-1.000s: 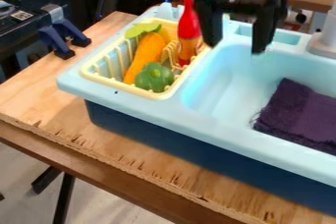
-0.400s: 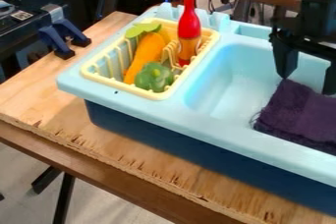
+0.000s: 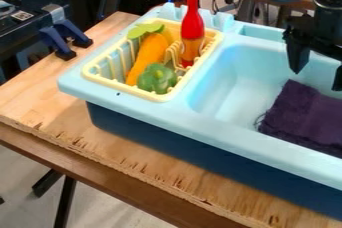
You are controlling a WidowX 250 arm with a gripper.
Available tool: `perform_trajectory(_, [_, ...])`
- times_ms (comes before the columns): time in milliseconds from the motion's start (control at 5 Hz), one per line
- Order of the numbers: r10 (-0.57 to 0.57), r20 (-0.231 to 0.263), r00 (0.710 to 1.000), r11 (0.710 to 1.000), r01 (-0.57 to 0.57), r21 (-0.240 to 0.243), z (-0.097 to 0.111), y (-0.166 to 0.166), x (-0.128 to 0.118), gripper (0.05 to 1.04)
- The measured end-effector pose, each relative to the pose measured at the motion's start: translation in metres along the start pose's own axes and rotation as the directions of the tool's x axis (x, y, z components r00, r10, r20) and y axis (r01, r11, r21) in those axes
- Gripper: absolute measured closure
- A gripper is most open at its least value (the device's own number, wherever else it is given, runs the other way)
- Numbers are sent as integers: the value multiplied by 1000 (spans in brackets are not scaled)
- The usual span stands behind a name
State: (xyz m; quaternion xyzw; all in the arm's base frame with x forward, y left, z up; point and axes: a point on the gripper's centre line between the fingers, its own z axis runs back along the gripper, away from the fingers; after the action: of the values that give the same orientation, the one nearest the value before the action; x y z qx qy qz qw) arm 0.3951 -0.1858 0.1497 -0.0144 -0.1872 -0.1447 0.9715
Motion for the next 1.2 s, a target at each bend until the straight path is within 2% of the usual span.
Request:
perform_trajectory(200, [53,33,998,998,-54,15,-8,2,6,77])
perform_trajectory(400, [79,4,997,996,-79,32,-29,1,1,77])
perform_trajectory(600, [109,1,994,993,-109,53,-41,-3,-7,77])
perform_trajectory(800, [134,-4,991,986,-133,97,-50,-9,-16,77])
perform_trajectory(1000, [137,-22,990,982,-133,131,-55,-14,-22,77])
perform_trajectory(1200, [158,-41,987,981,-152,125,-51,-16,-33,77])
